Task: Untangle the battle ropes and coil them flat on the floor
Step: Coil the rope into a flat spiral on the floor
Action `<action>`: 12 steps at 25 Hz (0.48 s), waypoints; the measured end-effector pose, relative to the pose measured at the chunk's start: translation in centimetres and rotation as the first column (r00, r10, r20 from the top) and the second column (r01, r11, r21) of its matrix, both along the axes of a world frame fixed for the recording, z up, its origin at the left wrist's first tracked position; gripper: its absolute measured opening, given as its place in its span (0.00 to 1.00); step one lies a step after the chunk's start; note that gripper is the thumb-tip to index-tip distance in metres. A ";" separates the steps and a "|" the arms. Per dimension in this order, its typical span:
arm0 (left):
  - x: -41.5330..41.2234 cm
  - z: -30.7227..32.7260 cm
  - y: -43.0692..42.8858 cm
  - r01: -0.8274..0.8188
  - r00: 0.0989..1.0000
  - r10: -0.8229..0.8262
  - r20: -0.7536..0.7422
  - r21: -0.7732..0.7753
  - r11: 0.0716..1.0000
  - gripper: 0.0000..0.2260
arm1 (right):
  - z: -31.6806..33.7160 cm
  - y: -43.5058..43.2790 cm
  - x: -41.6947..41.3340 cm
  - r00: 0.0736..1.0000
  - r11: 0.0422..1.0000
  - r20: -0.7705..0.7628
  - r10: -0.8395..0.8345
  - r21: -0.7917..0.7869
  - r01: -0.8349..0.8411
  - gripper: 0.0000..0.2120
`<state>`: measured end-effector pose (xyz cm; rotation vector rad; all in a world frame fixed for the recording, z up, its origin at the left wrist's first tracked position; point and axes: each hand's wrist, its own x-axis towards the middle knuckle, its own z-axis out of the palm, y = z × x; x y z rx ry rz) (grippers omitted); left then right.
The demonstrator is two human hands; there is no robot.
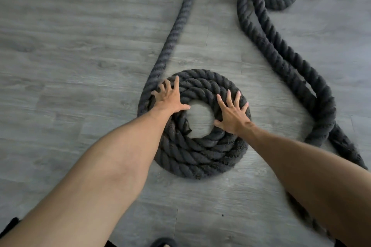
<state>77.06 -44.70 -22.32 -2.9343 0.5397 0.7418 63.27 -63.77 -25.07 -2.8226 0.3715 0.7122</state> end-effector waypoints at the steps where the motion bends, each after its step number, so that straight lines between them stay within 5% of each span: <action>1: 0.8 -0.2 -0.1 0.031 1.000 -0.031 0.001 0.022 0.999 0.55 | 0.0 -0.8 1.2 1.000 1.000 0.004 0.029 -0.009 -0.029 0.50; 7: 5.1 0.6 0.1 0.191 0.982 -0.188 -0.035 0.148 0.970 0.50 | 0.1 0.1 4.1 0.992 0.997 0.116 -0.042 -0.051 0.049 0.45; 9: 5.2 0.7 -0.3 0.168 0.986 -0.165 -0.036 0.134 0.977 0.47 | -0.1 1.9 2.6 0.964 0.974 0.185 -0.189 -0.090 0.209 0.43; 12: 5.0 0.8 -0.6 0.062 0.994 -0.058 -0.089 0.050 0.997 0.42 | -0.1 4.9 0.5 0.862 0.861 0.095 -0.498 -0.065 0.504 0.46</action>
